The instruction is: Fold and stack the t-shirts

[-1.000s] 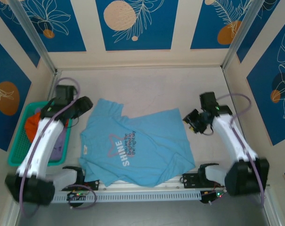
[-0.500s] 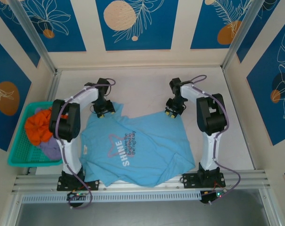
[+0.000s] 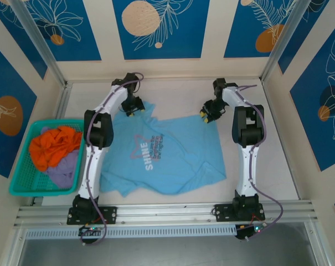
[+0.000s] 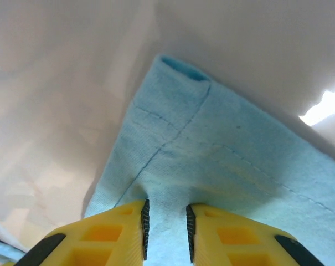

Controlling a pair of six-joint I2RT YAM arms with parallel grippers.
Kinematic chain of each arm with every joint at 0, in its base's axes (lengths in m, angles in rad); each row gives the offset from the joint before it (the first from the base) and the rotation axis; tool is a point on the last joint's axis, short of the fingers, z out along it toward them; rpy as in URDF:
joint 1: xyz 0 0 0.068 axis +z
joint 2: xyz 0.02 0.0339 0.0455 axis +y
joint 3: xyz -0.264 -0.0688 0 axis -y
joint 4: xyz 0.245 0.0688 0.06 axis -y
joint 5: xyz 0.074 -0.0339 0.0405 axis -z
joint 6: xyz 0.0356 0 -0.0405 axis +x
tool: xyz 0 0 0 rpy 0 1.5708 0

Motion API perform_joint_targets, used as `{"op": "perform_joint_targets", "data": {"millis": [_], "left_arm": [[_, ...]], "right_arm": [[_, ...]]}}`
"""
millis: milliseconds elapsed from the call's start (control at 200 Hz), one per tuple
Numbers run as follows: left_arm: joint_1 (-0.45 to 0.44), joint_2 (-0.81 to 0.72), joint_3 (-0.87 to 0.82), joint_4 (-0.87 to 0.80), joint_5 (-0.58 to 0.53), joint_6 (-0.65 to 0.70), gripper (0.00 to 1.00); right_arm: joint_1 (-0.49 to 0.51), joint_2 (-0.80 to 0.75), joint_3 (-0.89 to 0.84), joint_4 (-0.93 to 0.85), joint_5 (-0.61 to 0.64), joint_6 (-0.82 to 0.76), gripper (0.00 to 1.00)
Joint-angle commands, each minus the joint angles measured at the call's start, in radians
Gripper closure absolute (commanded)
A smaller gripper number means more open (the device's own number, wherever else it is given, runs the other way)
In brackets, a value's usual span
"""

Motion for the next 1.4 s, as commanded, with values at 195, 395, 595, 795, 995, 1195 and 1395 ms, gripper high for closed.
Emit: {"op": "perform_joint_targets", "data": {"millis": [195,395,595,795,995,1195,1395], "left_arm": [[0.069,0.285,0.36,0.316,0.092,-0.223,0.51],[0.119,0.365,0.416,0.577,0.098,-0.328,0.5],[0.152,0.207,0.457,0.543,0.088,-0.244,0.18],[0.155,-0.105,0.377,0.259,0.046,-0.207,0.09],[0.083,-0.545,-0.179,0.037,-0.076,-0.189,0.15],[0.067,-0.923,-0.975,0.245,-0.004,-0.252,0.22],[0.13,-0.932,-1.187,0.295,0.079,-0.167,0.26]], "right_arm": [[-0.103,0.342,0.518,-0.024,-0.023,0.205,0.71],[-0.154,0.482,0.698,0.135,-0.064,0.266,0.64],[-0.164,0.404,0.796,0.154,-0.087,0.167,0.36],[-0.139,0.102,0.557,0.086,-0.056,0.014,0.33],[-0.087,-0.094,0.32,-0.051,0.042,-0.054,0.33],[0.008,-0.281,-0.075,-0.022,0.055,-0.155,0.39],[0.112,-0.43,-0.401,-0.028,0.196,-0.195,0.42]]}}
